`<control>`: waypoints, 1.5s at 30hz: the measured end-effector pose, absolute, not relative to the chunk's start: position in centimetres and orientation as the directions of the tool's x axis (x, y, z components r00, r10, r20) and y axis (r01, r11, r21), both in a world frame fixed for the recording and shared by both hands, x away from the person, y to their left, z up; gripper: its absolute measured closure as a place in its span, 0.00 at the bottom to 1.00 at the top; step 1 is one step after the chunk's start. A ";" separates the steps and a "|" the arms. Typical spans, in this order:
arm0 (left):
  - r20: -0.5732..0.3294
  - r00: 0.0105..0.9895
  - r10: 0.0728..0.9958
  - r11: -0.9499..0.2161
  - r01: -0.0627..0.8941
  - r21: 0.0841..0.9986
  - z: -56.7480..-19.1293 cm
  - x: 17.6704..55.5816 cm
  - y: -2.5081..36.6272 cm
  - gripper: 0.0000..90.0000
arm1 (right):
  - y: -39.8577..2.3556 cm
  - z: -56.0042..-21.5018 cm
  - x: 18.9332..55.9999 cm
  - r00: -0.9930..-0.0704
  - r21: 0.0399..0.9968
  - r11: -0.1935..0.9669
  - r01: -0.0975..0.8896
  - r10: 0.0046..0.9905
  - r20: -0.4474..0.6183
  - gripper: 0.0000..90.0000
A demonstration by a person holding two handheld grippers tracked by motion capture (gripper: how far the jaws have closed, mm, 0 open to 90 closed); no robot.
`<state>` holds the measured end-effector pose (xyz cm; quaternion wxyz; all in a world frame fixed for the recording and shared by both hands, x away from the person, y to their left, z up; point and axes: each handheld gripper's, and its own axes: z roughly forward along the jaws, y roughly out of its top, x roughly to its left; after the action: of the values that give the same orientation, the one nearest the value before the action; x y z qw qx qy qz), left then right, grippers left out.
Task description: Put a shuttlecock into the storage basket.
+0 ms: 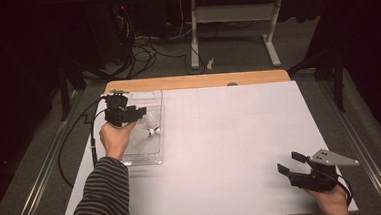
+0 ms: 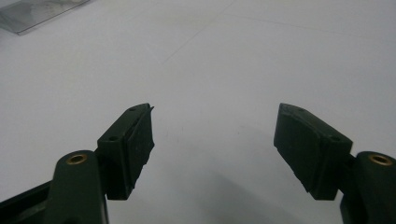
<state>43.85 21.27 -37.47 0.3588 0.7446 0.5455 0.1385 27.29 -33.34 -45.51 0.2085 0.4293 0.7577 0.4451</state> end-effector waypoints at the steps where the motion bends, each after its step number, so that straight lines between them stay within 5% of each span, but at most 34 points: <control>1: -0.182 0.365 0.913 -0.148 0.712 0.686 -37.5 43.8 21.3 0.58 | -33.3 -45.5 27.3 -0.544 0.854 0.235 0.465 0.836 0.066 0.32; 25: -0.156 0.409 0.899 -0.203 0.705 0.680 -37.1 42.8 20.5 0.47 | -33.3 -45.5 27.3 -0.547 0.854 0.239 0.462 0.835 0.063 0.32; 45: -0.137 0.435 0.890 -0.216 0.667 0.713 -36.9 41.0 20.7 0.47 | -33.3 -45.5 27.3 -0.547 0.853 0.236 0.465 0.835 0.067 0.32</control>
<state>41.05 20.73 -36.89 0.3643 0.7647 0.5091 0.1528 27.30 -33.31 -45.52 0.2077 0.4285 0.7583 0.4452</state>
